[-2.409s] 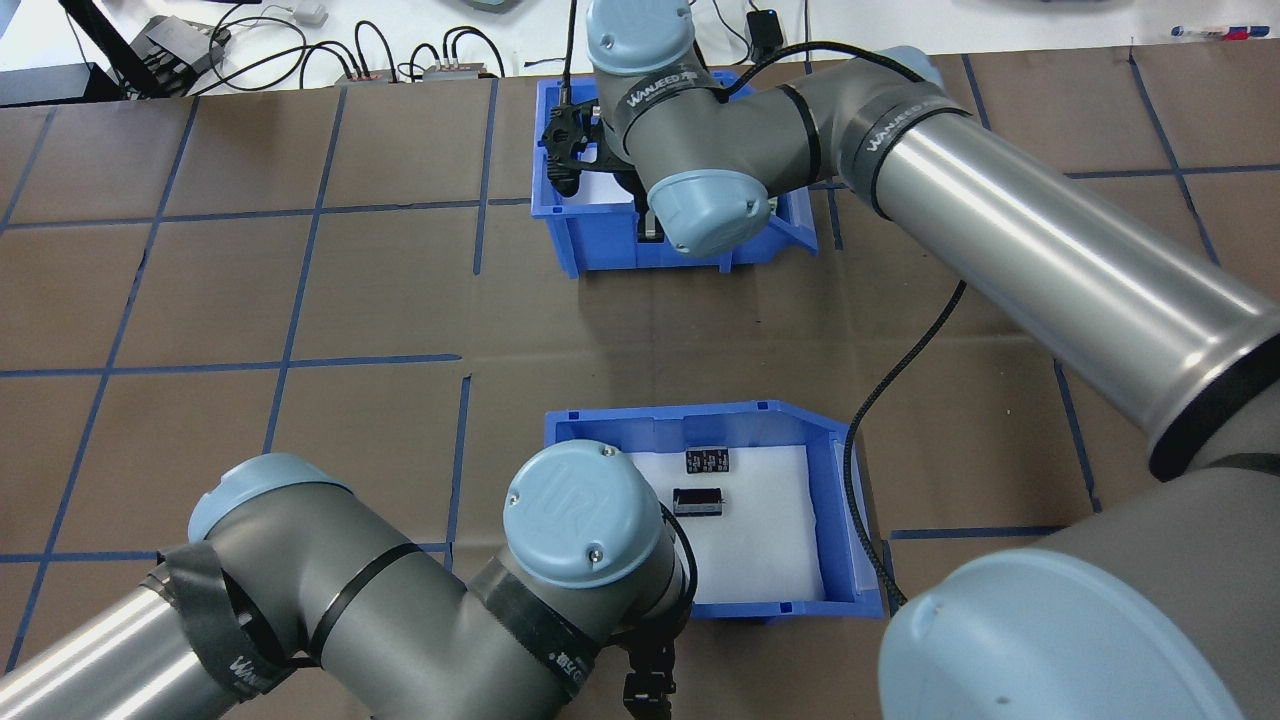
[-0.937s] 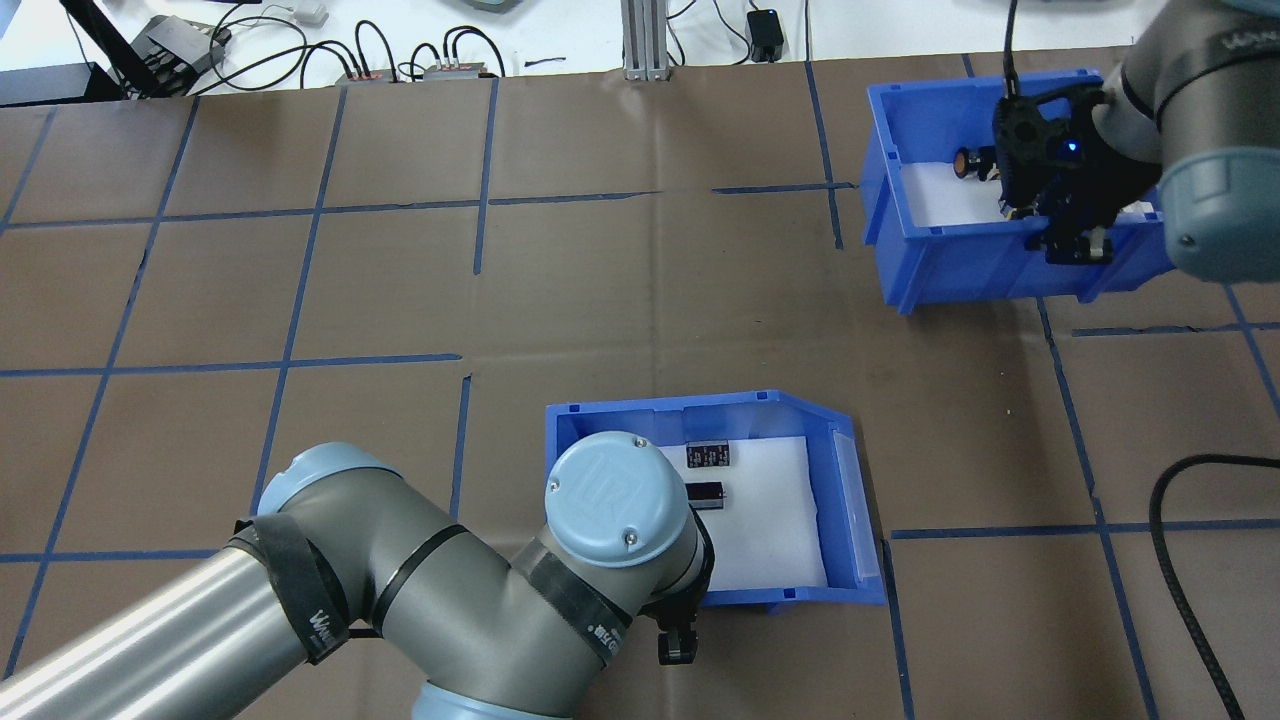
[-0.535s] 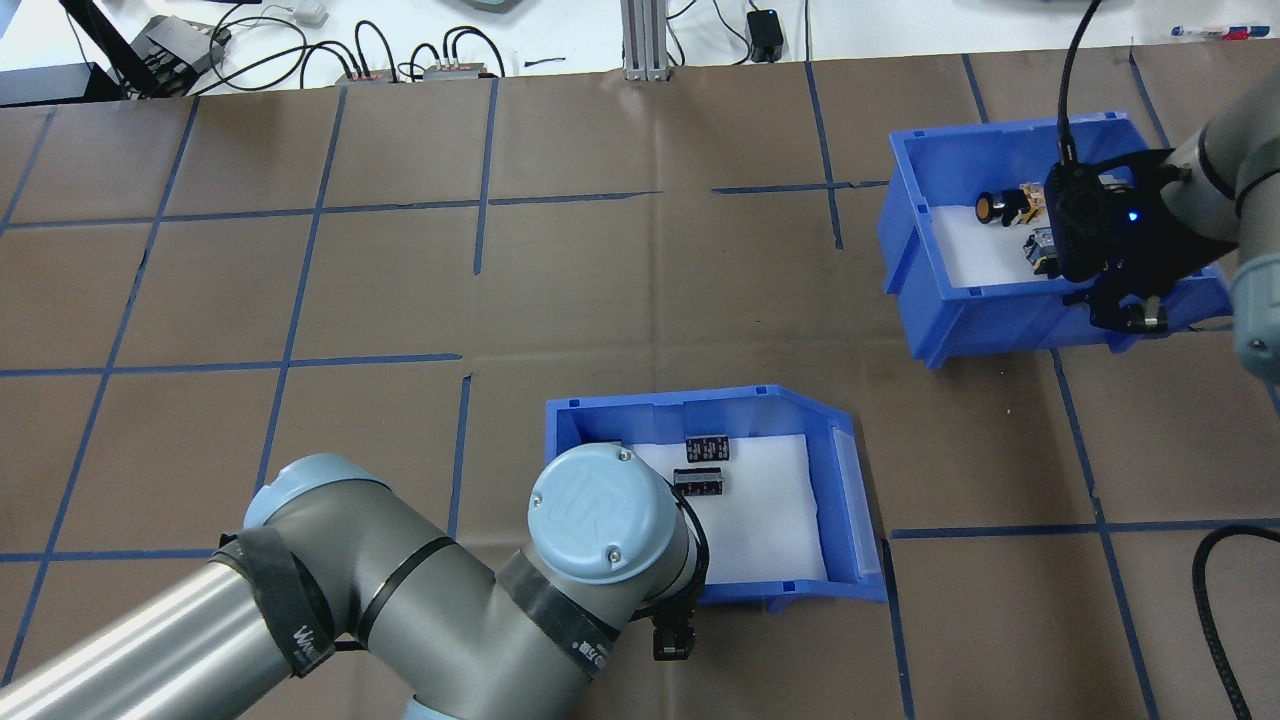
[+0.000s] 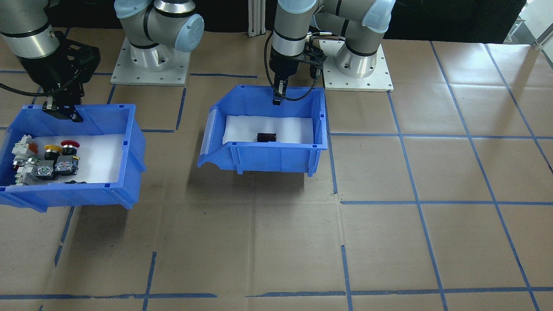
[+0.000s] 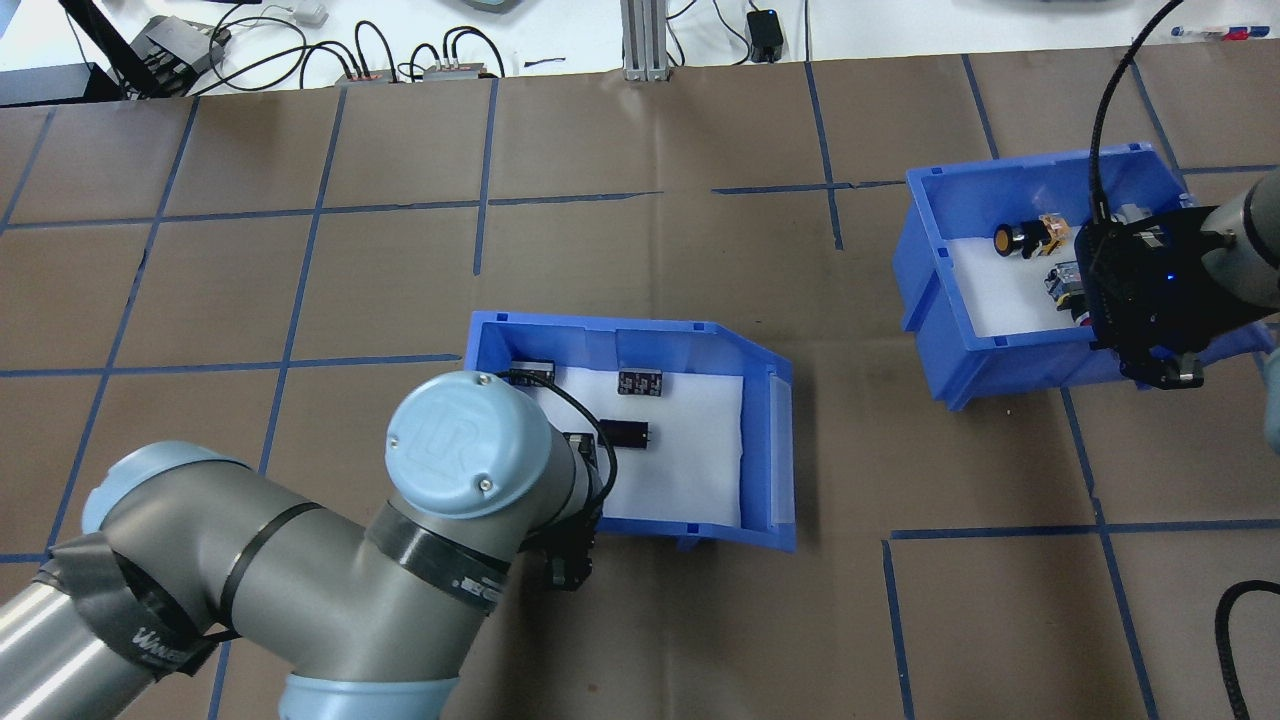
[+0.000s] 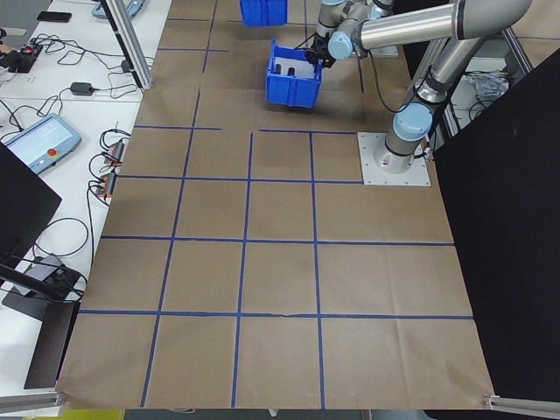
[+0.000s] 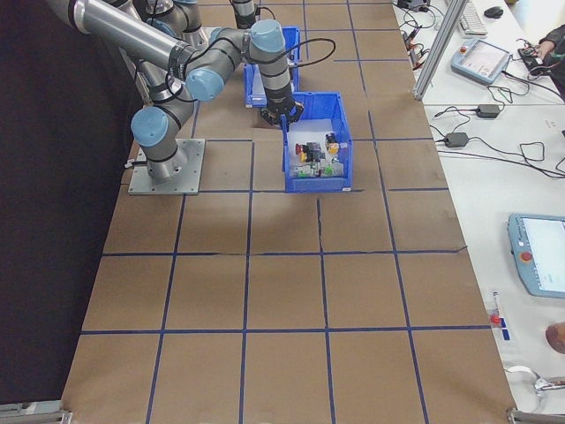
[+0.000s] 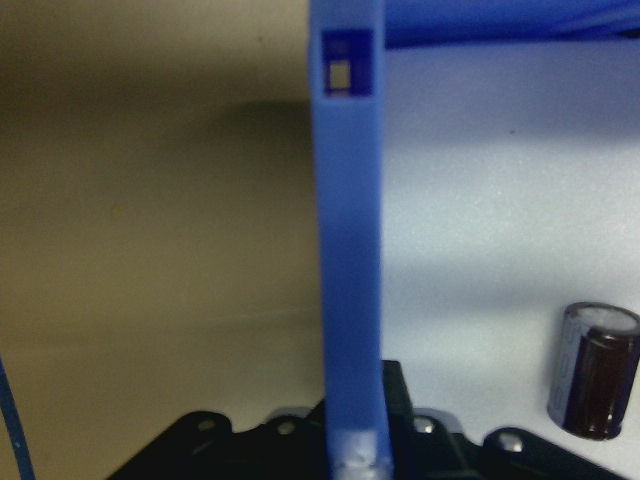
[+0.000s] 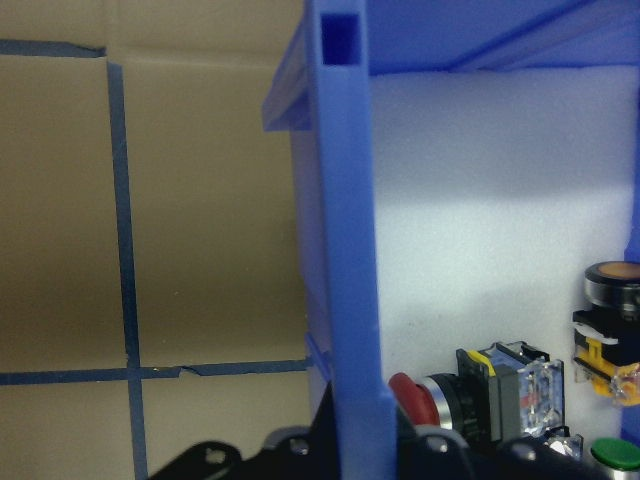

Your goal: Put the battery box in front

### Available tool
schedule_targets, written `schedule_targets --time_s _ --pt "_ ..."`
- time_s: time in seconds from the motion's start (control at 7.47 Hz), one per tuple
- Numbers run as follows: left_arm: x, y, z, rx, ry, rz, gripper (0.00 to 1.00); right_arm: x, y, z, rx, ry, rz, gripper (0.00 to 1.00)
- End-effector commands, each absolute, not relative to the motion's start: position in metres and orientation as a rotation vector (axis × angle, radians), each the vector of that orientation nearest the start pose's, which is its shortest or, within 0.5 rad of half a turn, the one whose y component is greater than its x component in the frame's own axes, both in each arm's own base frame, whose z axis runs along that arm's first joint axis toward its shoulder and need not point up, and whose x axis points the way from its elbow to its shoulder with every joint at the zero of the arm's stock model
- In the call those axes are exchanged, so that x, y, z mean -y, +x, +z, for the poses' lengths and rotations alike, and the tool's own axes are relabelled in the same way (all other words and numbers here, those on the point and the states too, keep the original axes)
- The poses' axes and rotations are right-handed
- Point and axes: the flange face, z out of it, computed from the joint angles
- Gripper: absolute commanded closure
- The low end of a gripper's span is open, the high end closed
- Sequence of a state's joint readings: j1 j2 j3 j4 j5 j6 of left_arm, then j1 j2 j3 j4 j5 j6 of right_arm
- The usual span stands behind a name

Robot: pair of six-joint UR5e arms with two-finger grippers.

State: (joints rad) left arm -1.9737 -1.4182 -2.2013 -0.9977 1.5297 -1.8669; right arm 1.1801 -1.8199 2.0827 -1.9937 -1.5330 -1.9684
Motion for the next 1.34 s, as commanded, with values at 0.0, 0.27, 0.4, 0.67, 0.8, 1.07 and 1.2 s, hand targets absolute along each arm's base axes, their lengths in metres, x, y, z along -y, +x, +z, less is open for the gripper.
schedule_targets --time_s 0.0,0.27,0.4,0.67,0.8,1.07,1.2 --pt "0.358 -0.22 0.314 -2.401 -2.156 -0.013 1.0 0.41 -0.022 0.389 -2.301 -2.318 -0.149 0.99" --pt "0.415 -0.198 0.321 -2.414 -2.151 -0.032 1.0 0.409 -0.021 0.386 -2.3 -2.313 -0.146 0.99" --pt "0.456 -0.203 0.323 -2.415 -2.152 -0.037 1.0 0.408 -0.02 0.385 -2.294 -2.306 -0.139 0.98" --pt "0.528 -0.219 0.317 -2.423 -2.158 -0.043 1.0 0.405 -0.019 0.382 -2.284 -2.288 -0.122 0.98" --pt "0.556 -0.23 0.313 -2.435 -2.163 -0.038 1.0 0.405 -0.018 0.382 -2.28 -2.288 -0.12 0.98" --pt "0.583 -0.287 0.289 -2.409 -2.203 -0.023 1.0 0.396 -0.015 0.377 -2.279 -2.283 -0.115 0.98" --pt "0.599 -0.307 0.294 -2.439 -2.199 -0.048 1.0 0.39 -0.013 0.373 -2.28 -2.28 -0.111 0.98"
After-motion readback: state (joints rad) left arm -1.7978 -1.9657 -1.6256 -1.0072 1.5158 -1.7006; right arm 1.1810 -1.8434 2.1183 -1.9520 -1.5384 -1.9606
